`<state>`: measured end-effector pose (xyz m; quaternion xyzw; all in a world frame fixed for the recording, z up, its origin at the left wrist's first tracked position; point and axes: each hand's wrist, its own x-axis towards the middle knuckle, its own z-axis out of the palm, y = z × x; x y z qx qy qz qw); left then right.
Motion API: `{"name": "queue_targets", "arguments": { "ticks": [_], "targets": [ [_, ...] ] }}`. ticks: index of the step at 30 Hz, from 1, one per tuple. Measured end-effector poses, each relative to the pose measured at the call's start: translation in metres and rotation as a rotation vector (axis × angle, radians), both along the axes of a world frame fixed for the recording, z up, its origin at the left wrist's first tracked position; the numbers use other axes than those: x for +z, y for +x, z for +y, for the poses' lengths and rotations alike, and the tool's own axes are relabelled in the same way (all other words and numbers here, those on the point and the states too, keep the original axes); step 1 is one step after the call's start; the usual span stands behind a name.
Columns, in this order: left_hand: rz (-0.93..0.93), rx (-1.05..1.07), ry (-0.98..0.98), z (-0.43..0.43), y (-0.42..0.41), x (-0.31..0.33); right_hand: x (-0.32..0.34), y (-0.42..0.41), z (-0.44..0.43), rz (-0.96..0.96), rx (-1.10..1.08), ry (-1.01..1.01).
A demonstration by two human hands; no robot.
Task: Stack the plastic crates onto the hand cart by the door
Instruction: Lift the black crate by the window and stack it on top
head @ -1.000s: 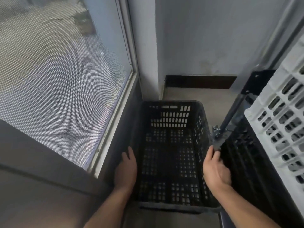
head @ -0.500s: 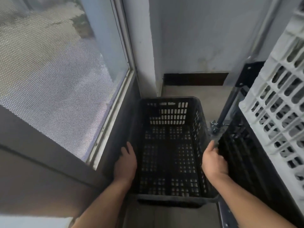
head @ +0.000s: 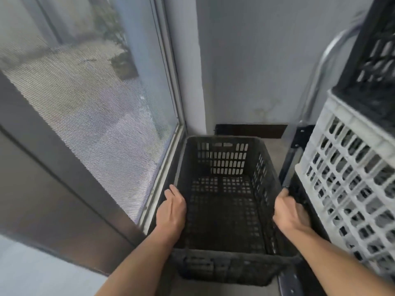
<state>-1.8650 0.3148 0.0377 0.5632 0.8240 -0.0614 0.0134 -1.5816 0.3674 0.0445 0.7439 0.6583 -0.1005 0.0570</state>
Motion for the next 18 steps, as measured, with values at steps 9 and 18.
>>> {"name": "queue_targets", "arguments": {
  "ticks": [9,18],
  "targets": [
    [-0.027,0.011,-0.029,-0.026,-0.002,0.191,0.188,-0.004,-0.027,-0.138,0.074,0.012],
    [0.022,-0.003,-0.026,-0.052,0.012,0.367,0.362,0.004,-0.046,-0.044,0.018,0.03]
  ]
}}
